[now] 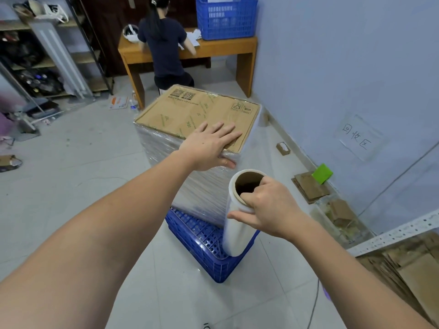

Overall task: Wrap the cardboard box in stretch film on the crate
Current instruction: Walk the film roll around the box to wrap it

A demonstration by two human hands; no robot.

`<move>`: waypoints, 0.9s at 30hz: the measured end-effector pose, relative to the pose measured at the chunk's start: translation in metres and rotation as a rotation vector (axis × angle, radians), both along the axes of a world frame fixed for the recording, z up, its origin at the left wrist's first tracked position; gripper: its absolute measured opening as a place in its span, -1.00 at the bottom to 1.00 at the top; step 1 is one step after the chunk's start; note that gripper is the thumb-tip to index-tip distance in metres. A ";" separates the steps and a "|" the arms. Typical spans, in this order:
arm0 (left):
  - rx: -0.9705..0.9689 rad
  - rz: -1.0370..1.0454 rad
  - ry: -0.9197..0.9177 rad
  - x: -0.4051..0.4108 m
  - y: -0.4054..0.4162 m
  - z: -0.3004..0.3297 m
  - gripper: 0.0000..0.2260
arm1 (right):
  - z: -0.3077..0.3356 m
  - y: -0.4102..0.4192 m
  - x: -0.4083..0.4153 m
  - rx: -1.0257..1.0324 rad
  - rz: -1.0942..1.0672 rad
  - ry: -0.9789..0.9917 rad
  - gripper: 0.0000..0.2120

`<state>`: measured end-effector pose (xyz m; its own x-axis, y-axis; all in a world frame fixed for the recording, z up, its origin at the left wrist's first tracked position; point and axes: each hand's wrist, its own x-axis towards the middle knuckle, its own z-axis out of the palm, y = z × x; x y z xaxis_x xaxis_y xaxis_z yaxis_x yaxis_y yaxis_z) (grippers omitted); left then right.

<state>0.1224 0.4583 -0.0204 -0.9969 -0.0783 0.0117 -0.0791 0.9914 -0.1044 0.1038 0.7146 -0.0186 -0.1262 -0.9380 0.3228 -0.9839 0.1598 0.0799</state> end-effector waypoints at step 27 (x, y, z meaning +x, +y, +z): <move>0.160 -0.188 -0.046 -0.002 -0.022 0.012 -0.02 | 0.032 -0.038 0.060 0.239 -0.921 -0.323 -0.77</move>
<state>0.1203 0.4365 -0.0081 -0.9933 0.1115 -0.0316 0.1096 0.9924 0.0558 0.1640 0.6763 0.0135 -0.8835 -0.4668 -0.0392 -0.4654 0.8842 -0.0398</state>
